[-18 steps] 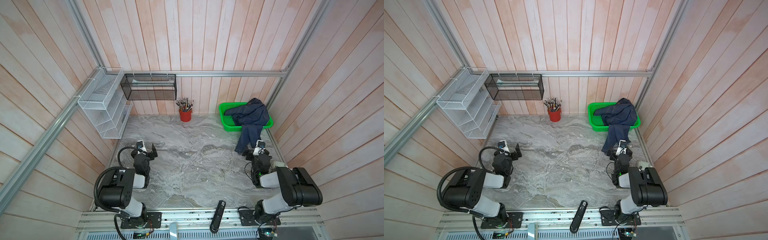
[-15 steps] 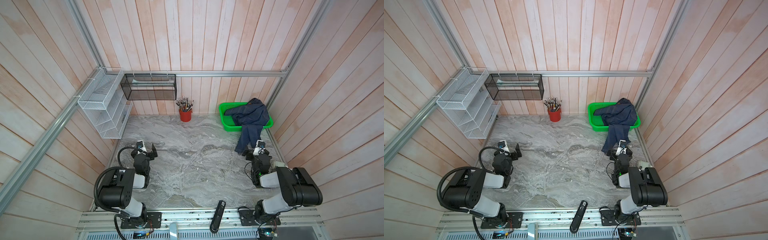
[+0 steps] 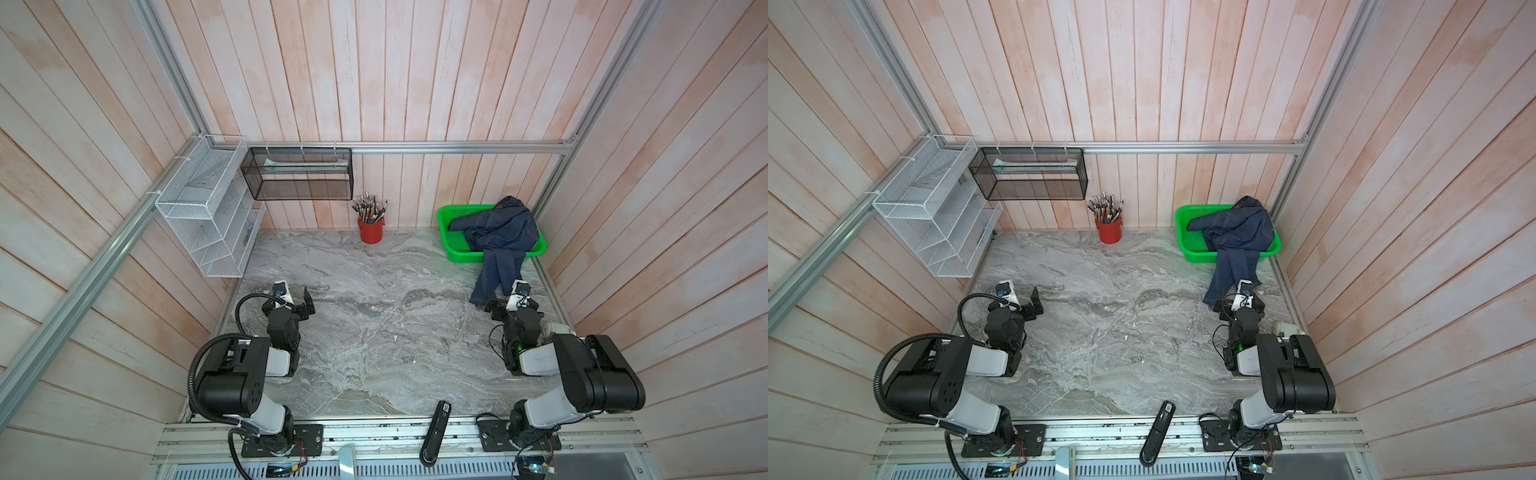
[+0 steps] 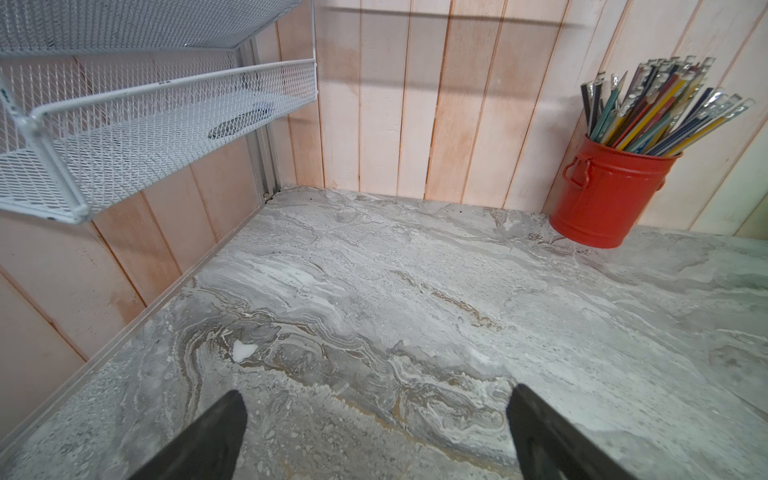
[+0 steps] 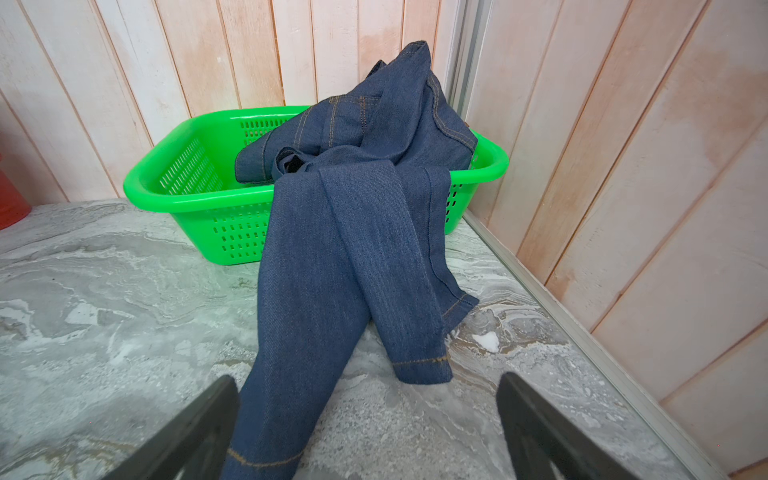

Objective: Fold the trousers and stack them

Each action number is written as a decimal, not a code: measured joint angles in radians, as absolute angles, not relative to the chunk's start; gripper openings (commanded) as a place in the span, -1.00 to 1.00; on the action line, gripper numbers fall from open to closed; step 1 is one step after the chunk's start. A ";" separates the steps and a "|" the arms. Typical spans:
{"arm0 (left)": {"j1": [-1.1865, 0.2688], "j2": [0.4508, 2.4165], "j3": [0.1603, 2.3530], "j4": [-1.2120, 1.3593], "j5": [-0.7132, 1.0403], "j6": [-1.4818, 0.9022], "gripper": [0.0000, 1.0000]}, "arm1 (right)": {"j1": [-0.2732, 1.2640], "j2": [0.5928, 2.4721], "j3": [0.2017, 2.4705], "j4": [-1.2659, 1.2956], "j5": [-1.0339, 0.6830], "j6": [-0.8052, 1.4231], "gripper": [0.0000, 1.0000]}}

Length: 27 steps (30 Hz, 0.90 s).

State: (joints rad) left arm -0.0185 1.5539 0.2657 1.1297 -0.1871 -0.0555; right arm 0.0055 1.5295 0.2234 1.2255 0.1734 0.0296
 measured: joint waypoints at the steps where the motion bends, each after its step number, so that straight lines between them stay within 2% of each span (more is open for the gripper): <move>1: -0.019 1.554 0.266 1.130 -0.187 -0.056 1.00 | 0.006 1.530 0.223 1.225 0.173 0.030 0.96; 18: -0.019 1.554 0.266 1.130 -0.187 -0.056 1.00 | 0.003 1.530 0.224 1.224 0.163 0.030 0.96; 21: -0.019 1.543 0.266 1.116 -0.188 -0.056 1.00 | -0.019 1.526 0.223 1.226 0.139 0.036 0.82; 24: -0.019 1.436 0.324 0.917 -0.200 -0.070 0.98 | -0.030 1.430 0.221 1.163 0.148 0.053 0.79; 27: -0.019 1.297 0.452 0.702 -0.221 -0.124 0.85 | -0.029 1.229 0.293 0.938 0.237 0.152 0.72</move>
State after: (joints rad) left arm -0.0189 1.2972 0.4519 0.7021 -0.2211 -0.1242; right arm -0.0292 1.2285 0.2932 0.9382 0.2367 0.1524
